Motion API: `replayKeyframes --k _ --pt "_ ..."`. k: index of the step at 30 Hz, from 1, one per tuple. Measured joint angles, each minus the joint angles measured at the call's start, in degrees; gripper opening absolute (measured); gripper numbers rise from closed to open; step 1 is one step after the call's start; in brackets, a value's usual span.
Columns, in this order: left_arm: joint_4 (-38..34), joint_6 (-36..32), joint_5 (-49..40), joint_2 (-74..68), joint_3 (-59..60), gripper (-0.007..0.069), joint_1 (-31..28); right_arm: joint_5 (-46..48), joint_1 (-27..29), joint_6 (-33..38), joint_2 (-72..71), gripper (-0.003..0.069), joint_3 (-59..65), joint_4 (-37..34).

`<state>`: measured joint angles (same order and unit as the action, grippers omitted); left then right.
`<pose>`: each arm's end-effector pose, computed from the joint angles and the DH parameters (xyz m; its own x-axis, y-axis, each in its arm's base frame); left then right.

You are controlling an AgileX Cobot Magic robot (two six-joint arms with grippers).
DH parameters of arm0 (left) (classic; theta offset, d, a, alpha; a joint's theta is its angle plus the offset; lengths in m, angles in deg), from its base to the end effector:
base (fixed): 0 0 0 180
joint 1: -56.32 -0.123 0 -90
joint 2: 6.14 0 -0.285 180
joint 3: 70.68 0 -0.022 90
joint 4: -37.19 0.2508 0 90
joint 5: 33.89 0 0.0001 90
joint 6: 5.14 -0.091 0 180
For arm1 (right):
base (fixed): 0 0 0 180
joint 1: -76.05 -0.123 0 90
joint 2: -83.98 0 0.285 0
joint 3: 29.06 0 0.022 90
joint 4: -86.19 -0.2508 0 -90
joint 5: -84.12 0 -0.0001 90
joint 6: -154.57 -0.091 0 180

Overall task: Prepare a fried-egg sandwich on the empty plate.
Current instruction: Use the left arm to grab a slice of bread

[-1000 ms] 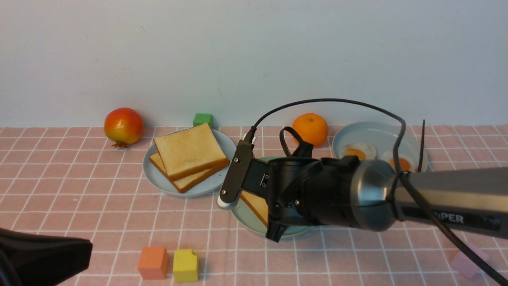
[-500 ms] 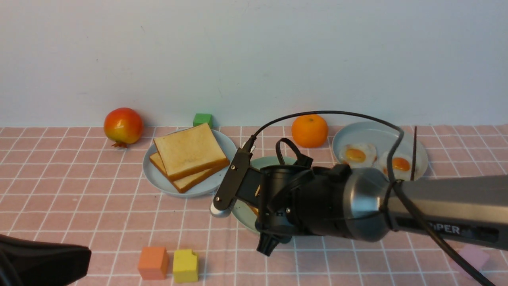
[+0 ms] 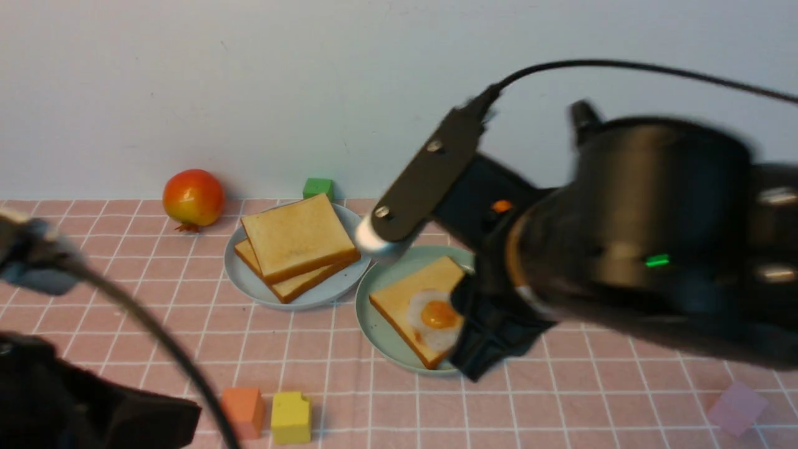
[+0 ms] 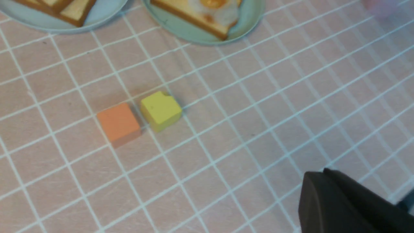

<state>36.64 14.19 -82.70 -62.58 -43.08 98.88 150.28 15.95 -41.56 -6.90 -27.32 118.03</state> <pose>0.1146 -0.1062 0.3465 -0.7008 0.1861 -0.6886 0.4717 0.8451 -0.2517 0.1788 0.2229 0.3549 -0.4686 -0.7523 -0.4632 -0.6352 0.6512 -0.4152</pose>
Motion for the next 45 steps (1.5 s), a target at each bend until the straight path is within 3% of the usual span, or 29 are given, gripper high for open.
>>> replayKeyframes --k 2,4,5,7,10,11,13,14,15,17,24,27,28,31,32,34,39,45 --pt "1.0 -0.3 0.0 -3.9 -1.5 0.0012 -0.3 2.5 -0.2 0.0 -3.6 0.0277 0.0 -2.4" --pt "1.3 -2.1 0.0 -11.4 -5.4 0.0012 -2.6 4.3 -0.2 0.0 -9.0 0.015 0.0 -6.1" --pt "1.2 -2.4 0.0 -12.1 -5.4 0.0012 -2.9 4.4 -0.2 0.0 -9.4 0.0139 0.0 -6.4" --pt "-2.9 -8.5 -0.5 -20.6 -10.7 0.0012 -8.5 5.2 -0.2 0.0 -15.4 0.0011 0.0 -11.2" --pt "-8.6 -16.1 -1.1 -26.1 -14.8 0.0012 -13.7 5.5 -0.2 0.6 -19.0 -0.0006 0.0 -14.0" --pt "-14.0 -24.1 -1.4 -31.1 -18.3 0.0012 -17.9 5.8 -0.2 1.2 -21.5 -0.0006 0.0 -15.7" --pt "-18.2 -31.0 -1.8 -36.2 -21.6 0.0012 -21.0 5.8 -0.2 1.9 -24.1 -0.0005 0.0 -17.2" --pt "-18.2 -31.0 -1.9 -36.2 -21.6 0.0012 -21.3 5.8 -0.2 2.1 -24.6 -0.0004 0.0 -17.4" --pt "-20.1 -36.9 -2.5 -42.0 -25.1 0.0012 -23.3 5.8 -0.2 2.7 -26.5 -0.0002 0.0 -18.1" --pt "-20.2 -39.8 -2.8 -46.6 -27.8 0.0012 -24.3 5.8 -0.2 3.1 -27.9 -0.0001 0.0 -18.4" --pt "-12.3 -42.6 -2.5 -59.6 -37.2 0.0048 -26.2 5.8 -0.2 3.6 -32.5 0.0003 0.0 -20.1" --pt "-6.9 -43.6 0.7 -62.4 -39.4 0.0155 -26.3 5.8 -0.2 3.6 -33.4 0.0006 0.0 -20.6" --pt "-5.0 -44.0 3.5 -63.3 -39.6 0.0226 -26.3 5.8 -0.2 3.7 -33.7 0.0008 0.6 -20.9" --pt "-4.0 -44.4 6.6 -64.0 -39.6 0.0311 -26.3 5.8 -0.2 3.7 -33.9 0.0009 2.2 -21.0" --pt "-3.7 -46.1 8.2 -64.7 -39.8 0.0377 -26.3 5.8 -0.2 3.8 -33.9 0.001 3.8 -21.0" --pt "-3.6 -48.6 8.4 -65.3 -39.9 0.0412 -26.3 5.8 -0.2 3.9 -33.9 0.001 5.6 -21.0" --pt "-3.2 -57.2 8.7 -67.6 -39.9 0.0441 -26.3 5.8 -0.2 3.9 -33.9 0.0014 10.5 -21.6" --pt "-2.2 -58.9 12.9 -70.1 -40.0 0.0442 -26.3 5.8 -0.2 3.9 -33.9 0.0016 11.4 -22.5"
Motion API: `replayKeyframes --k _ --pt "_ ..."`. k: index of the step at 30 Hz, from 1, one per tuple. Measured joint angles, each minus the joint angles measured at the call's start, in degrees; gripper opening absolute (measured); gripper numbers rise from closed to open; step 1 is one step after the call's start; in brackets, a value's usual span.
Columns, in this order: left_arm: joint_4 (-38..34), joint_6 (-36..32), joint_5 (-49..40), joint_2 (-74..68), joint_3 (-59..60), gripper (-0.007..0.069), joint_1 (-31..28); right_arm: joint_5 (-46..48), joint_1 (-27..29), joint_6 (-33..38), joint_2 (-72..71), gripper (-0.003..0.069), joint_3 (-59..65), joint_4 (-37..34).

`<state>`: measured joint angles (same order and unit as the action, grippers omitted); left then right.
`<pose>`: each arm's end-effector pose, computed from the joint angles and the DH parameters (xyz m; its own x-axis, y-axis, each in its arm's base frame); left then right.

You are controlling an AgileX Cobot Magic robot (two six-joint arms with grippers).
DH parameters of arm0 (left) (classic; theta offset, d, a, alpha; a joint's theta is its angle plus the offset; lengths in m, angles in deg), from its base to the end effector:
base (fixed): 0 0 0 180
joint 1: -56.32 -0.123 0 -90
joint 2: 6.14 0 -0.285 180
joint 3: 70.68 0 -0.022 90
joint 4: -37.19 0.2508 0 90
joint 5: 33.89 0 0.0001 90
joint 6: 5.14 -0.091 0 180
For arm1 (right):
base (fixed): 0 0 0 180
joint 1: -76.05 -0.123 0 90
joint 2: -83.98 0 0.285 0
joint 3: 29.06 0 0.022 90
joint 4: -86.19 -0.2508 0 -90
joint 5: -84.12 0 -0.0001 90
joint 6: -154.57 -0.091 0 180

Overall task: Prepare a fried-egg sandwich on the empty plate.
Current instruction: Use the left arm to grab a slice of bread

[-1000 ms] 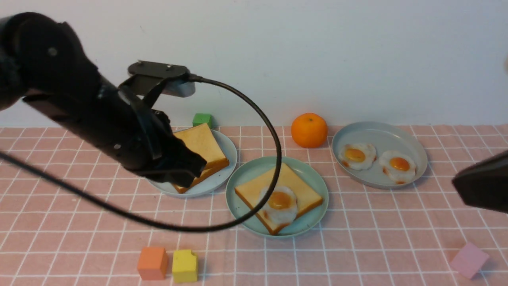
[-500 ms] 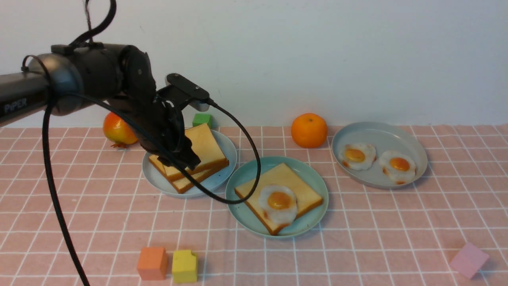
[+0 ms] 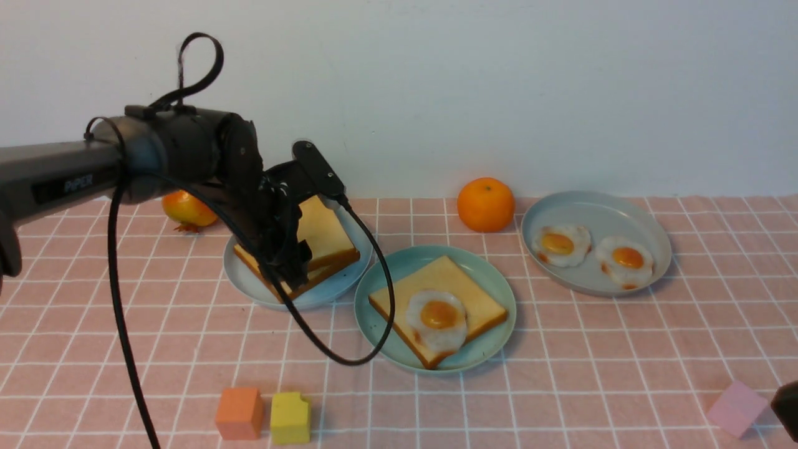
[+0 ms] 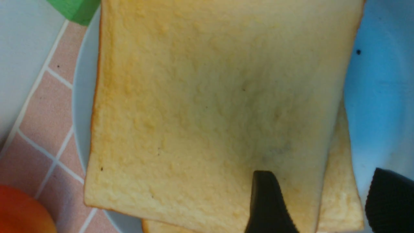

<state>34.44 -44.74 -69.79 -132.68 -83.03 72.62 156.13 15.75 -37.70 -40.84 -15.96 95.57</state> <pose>0.4339 -0.1295 0.1904 -0.4825 0.7732 -0.4114 0.7385 0.6117 0.2836 0.0716 0.0970 0.4012 -0.5062 -0.5636 -0.6527 -0.7364 0.6765 -0.0130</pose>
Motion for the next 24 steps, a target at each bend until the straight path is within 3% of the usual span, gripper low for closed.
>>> replayKeyframes --k 5,10,13,16,24 --pt "2.4 -0.1 1.4 -2.1 -0.1 0.0437 0.0 0.0 0.0 0.2 0.0 0.0018 0.0 -0.2" --pt "4.2 -0.1 2.2 -2.7 -0.5 0.0351 0.1 0.0 0.0 0.3 0.0 0.0018 0.0 -0.5" --pt "4.8 -0.1 2.9 -2.9 -0.6 0.0221 0.1 0.0 0.0 0.4 0.0 0.002 0.0 -1.0" --pt "5.0 -0.1 3.4 -3.0 -0.6 0.0153 0.1 0.0 0.0 0.4 0.0 0.0022 0.0 -1.6" --pt "5.1 2.4 3.7 -2.1 -0.5 0.015 0.1 0.0 0.0 0.3 -0.3 0.003 0.0 -3.1"
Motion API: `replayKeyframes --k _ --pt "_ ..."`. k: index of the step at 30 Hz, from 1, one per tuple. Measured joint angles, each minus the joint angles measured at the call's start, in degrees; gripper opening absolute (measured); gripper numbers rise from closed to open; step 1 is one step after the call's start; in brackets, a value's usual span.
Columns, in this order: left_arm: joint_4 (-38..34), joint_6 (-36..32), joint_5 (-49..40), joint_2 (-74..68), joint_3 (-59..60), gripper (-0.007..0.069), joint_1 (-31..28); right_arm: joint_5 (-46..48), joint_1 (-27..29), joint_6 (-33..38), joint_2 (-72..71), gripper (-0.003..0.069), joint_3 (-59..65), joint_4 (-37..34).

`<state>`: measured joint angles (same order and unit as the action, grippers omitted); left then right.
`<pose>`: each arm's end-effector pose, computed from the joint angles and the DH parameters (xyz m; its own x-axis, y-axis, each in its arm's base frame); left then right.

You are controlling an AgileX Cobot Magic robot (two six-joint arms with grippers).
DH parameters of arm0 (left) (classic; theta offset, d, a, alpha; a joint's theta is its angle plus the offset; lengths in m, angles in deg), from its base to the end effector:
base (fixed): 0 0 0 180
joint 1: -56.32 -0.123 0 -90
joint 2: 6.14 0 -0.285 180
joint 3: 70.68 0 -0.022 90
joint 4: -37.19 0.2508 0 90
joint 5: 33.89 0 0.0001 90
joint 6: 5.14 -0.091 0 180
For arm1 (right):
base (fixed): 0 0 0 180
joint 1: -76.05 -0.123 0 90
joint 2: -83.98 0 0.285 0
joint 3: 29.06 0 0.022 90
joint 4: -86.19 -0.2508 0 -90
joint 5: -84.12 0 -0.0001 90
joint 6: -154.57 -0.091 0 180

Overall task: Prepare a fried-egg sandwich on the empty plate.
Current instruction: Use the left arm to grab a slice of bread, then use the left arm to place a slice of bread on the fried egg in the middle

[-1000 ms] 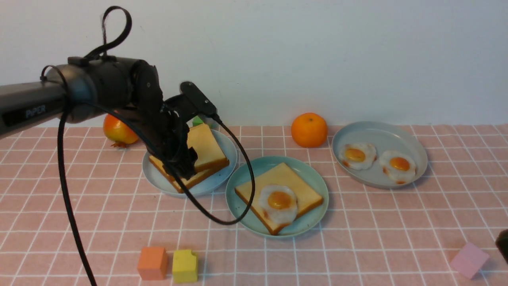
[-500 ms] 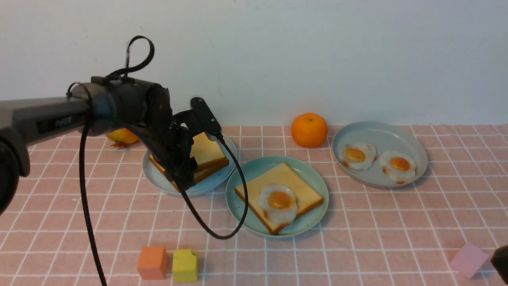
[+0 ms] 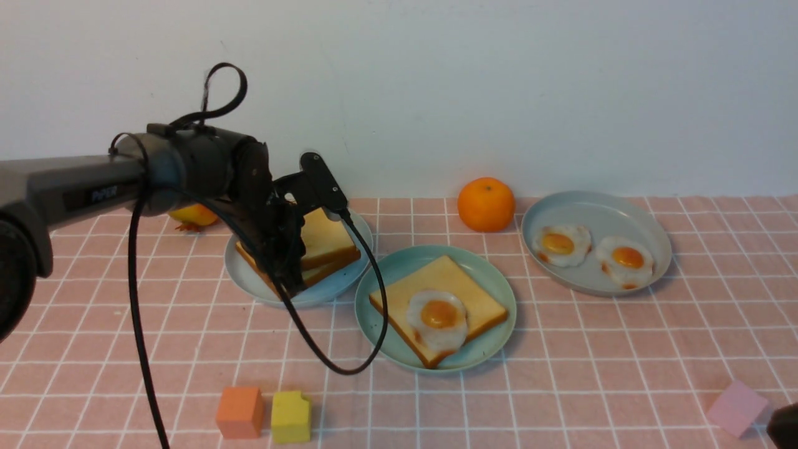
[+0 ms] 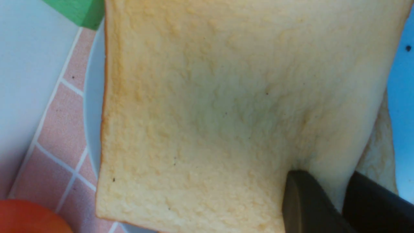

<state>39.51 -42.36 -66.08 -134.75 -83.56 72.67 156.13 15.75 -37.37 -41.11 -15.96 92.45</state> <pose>0.4435 -0.1281 0.1795 -0.4592 0.7930 -0.4004 0.7232 0.5954 0.3499 0.0670 0.0984 0.4012 -0.5176 -0.5589 -0.6479 -0.7524 0.6578 0.0337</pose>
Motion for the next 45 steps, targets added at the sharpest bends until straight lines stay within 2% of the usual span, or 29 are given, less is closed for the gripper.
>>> replayKeyframes --k 4,5,7,9,10,14,17,22,33,41,43,45 --pt "0.1 7.7 -0.5 4.4 0.7 0.0143 0.9 0.0 0.0 0.0 -1.7 0.0032 0.0 0.1" --pt "0.1 7.7 -0.5 4.4 0.7 0.0143 0.9 0.0 0.0 0.0 -1.9 0.0032 0.0 0.1" --pt "0.0 16.0 -2.0 10.4 0.6 0.012 3.8 0.0 0.0 0.0 -4.6 0.0032 0.0 0.2" --pt "-0.2 20.4 -4.5 13.9 0.4 0.0108 6.5 0.0 0.0 -0.3 -6.5 0.0032 0.0 0.2" --pt "-0.2 20.8 -4.8 14.2 0.4 0.0108 6.9 0.0 0.0 -0.2 -6.7 0.0032 0.0 0.2" --pt "-1.0 25.0 -9.9 15.2 0.2 0.0107 18.5 0.0 0.0 -1.3 -11.4 0.0032 0.4 0.3" --pt "-1.3 27.6 -10.0 12.8 0.2 0.0107 23.2 0.0 0.0 -2.1 -14.0 0.0032 1.8 0.3" --pt "2.3 35.2 -7.2 7.4 0.4 0.0107 25.3 0.0 0.0 -4.5 -18.5 0.0036 4.9 0.3" --pt "8.4 36.3 -4.0 2.7 0.4 0.0107 25.1 0.0 0.0 -4.6 -20.4 0.0042 6.7 0.1" --pt "8.0 36.3 -4.0 2.3 0.4 0.0107 25.1 0.0 0.0 -4.6 -20.4 0.0046 6.8 0.1" --pt "7.4 36.2 -4.0 2.3 0.4 0.0126 25.1 0.0 0.0 -4.6 -20.4 0.0048 6.8 0.1" --pt "6.7 36.2 -4.0 2.3 0.4 0.0178 25.1 0.0 0.0 -4.6 -20.4 0.0052 6.8 0.1"
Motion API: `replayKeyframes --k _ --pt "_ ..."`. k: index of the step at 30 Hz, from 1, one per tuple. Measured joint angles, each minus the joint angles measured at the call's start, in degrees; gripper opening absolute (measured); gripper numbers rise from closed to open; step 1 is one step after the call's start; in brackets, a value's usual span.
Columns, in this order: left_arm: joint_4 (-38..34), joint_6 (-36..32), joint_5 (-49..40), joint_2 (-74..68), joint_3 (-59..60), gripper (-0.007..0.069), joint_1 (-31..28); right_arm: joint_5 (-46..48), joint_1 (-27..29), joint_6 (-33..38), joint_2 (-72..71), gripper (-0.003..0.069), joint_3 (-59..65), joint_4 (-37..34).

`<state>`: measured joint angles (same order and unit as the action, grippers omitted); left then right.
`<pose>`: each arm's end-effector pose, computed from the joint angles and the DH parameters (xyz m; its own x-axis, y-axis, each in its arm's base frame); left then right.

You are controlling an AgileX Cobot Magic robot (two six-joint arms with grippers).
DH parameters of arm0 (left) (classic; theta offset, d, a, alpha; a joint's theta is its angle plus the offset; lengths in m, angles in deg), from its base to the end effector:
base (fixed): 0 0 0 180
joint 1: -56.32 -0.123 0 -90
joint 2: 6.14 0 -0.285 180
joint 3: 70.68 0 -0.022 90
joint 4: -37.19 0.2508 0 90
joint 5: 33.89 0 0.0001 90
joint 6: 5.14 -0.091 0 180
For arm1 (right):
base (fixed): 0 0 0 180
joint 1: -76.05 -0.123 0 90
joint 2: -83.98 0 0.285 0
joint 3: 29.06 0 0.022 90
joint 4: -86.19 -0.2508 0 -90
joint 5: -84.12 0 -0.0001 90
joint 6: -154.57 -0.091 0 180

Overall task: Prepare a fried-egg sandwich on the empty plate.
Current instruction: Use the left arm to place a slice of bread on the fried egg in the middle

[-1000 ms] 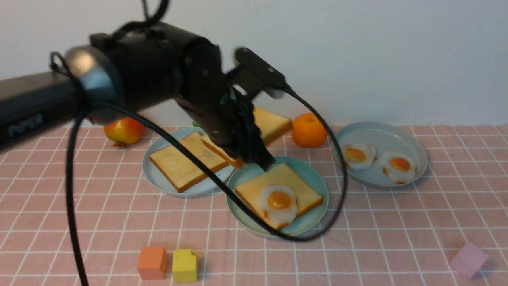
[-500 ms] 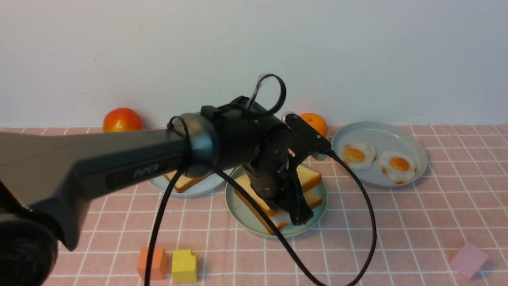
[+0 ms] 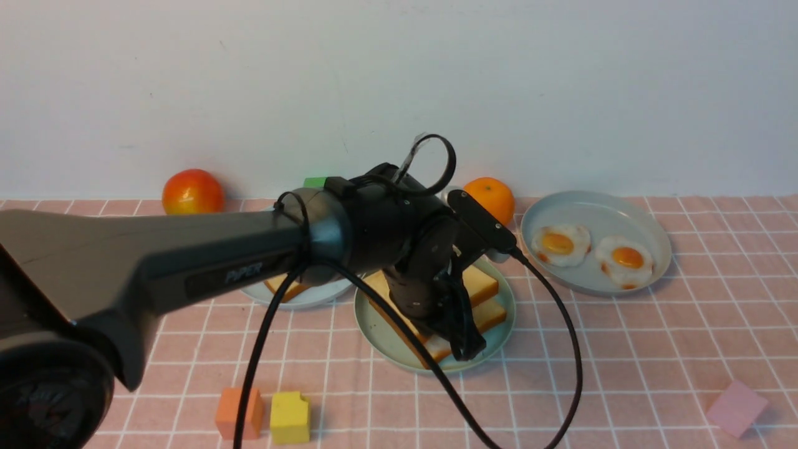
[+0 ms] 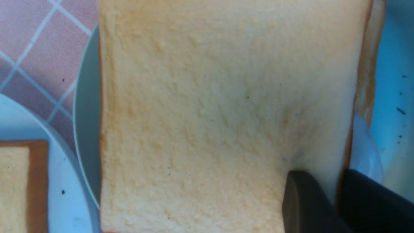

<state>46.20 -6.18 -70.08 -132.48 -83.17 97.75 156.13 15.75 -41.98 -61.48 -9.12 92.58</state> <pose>0.3451 -0.2933 0.1930 -0.5501 0.6780 -0.4876 0.7111 0.6864 0.1521 0.0229 0.0207 0.3944 -0.4911 -0.3562 -0.7950 -0.7212 0.6781 0.1417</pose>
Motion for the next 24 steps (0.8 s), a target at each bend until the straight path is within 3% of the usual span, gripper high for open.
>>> replayKeyframes --k 8,14,17,19,20,21,22,24 --pt "-4.3 0.3 -1.0 1.1 0.0 0.0399 0.0 0.0 0.0 0.0 0.0 0.0059 0.0 0.0" --pt "-9.0 0.5 -3.7 6.8 0.0 0.0419 0.1 0.0 0.0 0.0 0.0 0.0063 0.0 0.0" --pt "-11.2 1.6 -7.3 13.0 0.1 0.0344 0.9 0.0 0.0 0.0 0.0 0.0062 0.0 0.0" --pt "-12.3 3.4 -10.0 20.5 0.3 0.0216 2.6 0.0 0.0 0.0 0.0 0.0062 0.0 0.0" --pt "-12.4 3.4 -10.0 21.2 0.3 0.0216 2.8 0.0 0.0 0.0 0.0 0.0062 0.0 0.0" --pt "-12.7 3.7 -10.5 23.4 0.6 0.0165 3.3 0.0 0.0 0.0 0.0 0.0062 0.0 0.0" --pt "-13.7 3.9 -10.4 30.4 2.1 0.0052 5.1 0.0 0.0 0.0 0.0 0.0062 0.0 0.0" --pt "-14.7 4.0 -9.5 37.1 4.8 0.0012 7.0 0.0 0.0 0.0 0.0 0.0062 0.0 0.0"
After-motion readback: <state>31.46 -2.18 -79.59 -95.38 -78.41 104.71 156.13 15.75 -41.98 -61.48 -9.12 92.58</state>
